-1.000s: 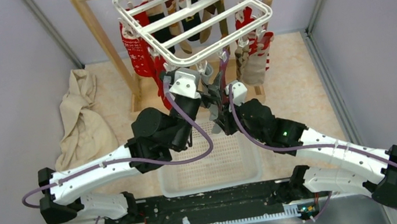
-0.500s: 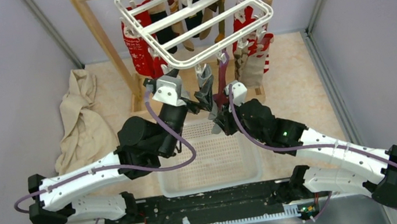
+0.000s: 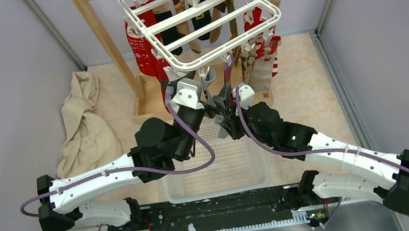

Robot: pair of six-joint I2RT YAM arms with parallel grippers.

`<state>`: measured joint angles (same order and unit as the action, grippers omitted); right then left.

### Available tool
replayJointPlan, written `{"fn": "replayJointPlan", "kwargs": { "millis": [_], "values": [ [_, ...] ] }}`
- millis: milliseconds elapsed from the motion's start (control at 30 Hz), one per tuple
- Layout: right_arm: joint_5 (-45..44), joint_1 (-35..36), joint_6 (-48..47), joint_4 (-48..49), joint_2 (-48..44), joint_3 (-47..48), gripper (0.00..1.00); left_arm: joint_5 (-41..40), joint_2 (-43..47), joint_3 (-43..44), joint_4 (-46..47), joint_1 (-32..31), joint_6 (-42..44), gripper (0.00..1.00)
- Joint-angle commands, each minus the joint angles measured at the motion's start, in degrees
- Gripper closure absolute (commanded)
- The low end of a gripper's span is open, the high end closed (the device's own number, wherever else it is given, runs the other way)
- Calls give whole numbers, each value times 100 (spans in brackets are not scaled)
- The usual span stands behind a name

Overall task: Remove the socks clipped to the hanger
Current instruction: Remove the sock from the hanger.

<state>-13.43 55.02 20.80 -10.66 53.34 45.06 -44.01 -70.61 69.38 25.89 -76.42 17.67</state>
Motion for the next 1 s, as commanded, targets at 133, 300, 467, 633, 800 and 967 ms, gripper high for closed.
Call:
{"fn": "replayJointPlan", "kwargs": {
  "millis": [133, 300, 467, 633, 800, 967],
  "values": [
    [16, 78, 30, 289, -140, 21, 100, -164, -176, 178, 683, 25, 325, 1],
    [-16, 74, 6, 216, -192, 21, 100, -174, -201, 190, 799, 154, 380, 1],
    [-19, 72, 20, 227, -210, 4, 100, 36, -187, 228, 643, 468, 79, 1],
    [5, 78, 26, 248, -215, -8, 100, 355, -192, 305, 365, 869, -283, 1],
    [-23, 79, 17, 207, -228, 3, 100, 598, -349, 533, 271, 1004, -311, 1],
    [-19, 79, 12, 217, -228, -19, 100, 688, -541, 744, 132, 1012, -351, 1]
  ]
}}
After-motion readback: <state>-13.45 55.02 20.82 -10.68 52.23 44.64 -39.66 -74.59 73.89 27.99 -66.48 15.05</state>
